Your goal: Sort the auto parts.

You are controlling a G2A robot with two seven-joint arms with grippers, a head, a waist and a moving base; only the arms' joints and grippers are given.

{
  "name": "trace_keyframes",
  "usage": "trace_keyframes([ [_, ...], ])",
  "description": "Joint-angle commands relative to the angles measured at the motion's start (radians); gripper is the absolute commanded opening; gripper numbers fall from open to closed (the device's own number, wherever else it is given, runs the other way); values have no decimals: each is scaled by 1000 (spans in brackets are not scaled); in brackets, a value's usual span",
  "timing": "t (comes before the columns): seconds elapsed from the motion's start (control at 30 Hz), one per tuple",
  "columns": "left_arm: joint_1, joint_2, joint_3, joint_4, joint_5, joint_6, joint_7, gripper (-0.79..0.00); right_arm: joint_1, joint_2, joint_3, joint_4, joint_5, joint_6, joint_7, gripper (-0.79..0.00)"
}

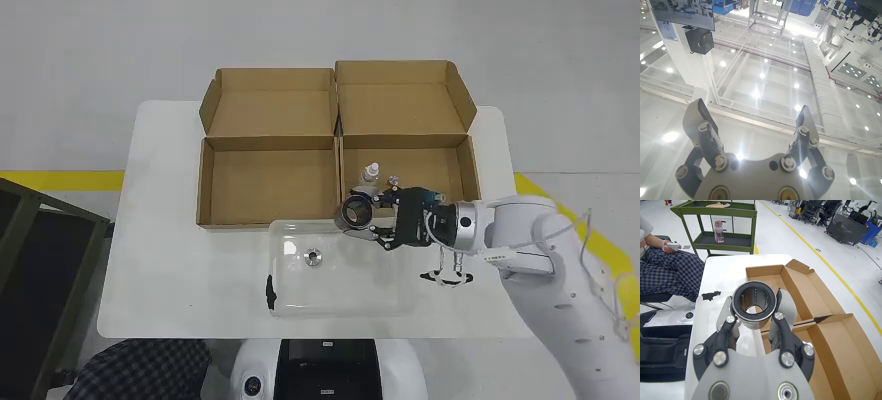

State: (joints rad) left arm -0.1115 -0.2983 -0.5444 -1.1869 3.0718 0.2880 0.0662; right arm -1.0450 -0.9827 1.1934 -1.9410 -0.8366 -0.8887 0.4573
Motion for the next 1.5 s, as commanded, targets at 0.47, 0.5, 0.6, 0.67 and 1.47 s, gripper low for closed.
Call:
trace_keyframes([
  [0.47, 0, 0, 0, 0, 0, 0, 0, 0, 143, -45, -203, 102, -56, 152, 45, -785],
  [0.5, 0, 0, 0, 0, 0, 0, 0, 0, 155, -49, -216, 115, -55, 159, 43, -785],
  [0.6, 0, 0, 0, 0, 0, 0, 0, 0, 186, -61, -250, 154, -63, 175, 34, -785],
  [0.67, 0, 0, 0, 0, 0, 0, 0, 0, 203, -69, -271, 176, -74, 198, 31, -785],
  [1.47, 0, 0, 0, 0, 0, 0, 0, 0, 385, -178, -476, 466, -123, 365, 41, -785],
])
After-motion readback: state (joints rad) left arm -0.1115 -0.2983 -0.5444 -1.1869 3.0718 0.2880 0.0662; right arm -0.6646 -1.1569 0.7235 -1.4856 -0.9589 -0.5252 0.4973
